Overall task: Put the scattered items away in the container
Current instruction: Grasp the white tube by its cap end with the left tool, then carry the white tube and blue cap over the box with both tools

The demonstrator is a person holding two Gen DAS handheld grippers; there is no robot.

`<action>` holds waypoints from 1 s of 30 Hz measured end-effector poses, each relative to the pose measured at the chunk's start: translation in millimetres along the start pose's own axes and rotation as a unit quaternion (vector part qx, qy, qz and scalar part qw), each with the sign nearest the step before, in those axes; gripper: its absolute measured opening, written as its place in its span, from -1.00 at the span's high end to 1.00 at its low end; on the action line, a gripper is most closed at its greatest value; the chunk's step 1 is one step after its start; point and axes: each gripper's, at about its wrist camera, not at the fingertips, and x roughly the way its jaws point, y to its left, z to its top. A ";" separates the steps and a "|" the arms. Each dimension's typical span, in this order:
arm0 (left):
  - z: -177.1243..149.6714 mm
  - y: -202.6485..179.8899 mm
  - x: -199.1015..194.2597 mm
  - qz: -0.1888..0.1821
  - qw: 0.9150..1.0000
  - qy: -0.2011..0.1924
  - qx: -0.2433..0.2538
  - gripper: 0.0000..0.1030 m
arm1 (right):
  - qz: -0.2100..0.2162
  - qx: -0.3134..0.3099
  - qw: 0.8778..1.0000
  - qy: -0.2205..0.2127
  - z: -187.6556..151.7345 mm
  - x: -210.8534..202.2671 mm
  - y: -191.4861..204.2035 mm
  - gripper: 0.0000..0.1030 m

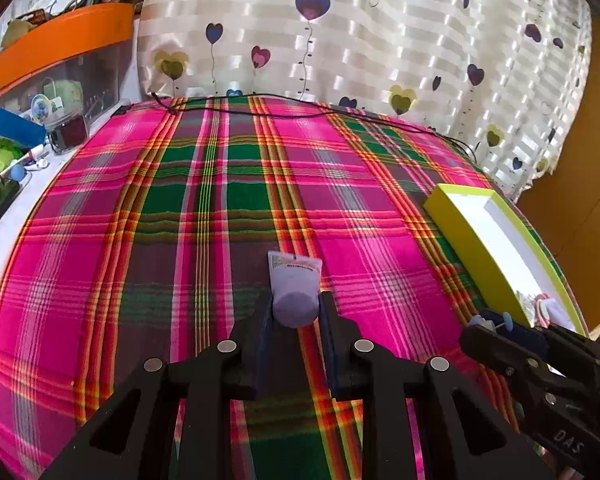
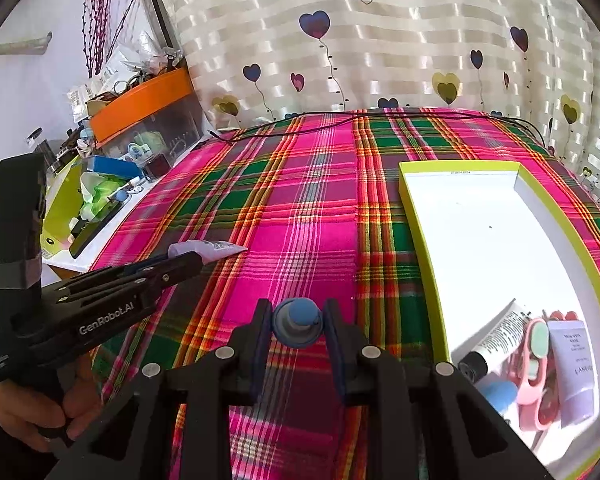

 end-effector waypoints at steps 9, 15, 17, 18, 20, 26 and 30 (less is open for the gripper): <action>-8.8 -9.7 -28.8 -0.015 1.000 -0.019 0.019 0.56 | -0.003 -0.004 1.000 -0.010 -6.9 -19.3 6.1 0.48; -13.0 -16.8 -47.2 -0.024 0.999 -0.032 0.029 0.56 | -0.004 -0.007 1.000 -0.023 -8.7 -34.7 10.3 0.48; -14.4 -19.5 -51.7 -0.025 0.999 -0.034 0.032 0.56 | -0.004 -0.008 1.000 -0.027 -9.2 -39.8 11.5 0.48; -14.9 -20.6 -53.9 -0.026 0.998 -0.036 0.033 0.56 | -0.004 -0.008 1.000 -0.029 -9.5 -42.1 12.0 0.48; -16.0 -22.5 -57.9 -0.026 0.998 -0.038 0.035 0.56 | -0.004 -0.010 0.999 -0.033 -10.3 -47.0 13.2 0.48; -19.0 -27.9 -69.2 -0.023 0.998 -0.044 0.041 0.56 | -0.005 -0.013 0.999 -0.044 -11.5 -60.0 16.4 0.48; -21.5 -32.5 -76.7 -0.021 0.998 -0.047 0.045 0.56 | -0.005 -0.015 0.999 -0.050 -13.3 -68.3 19.1 0.48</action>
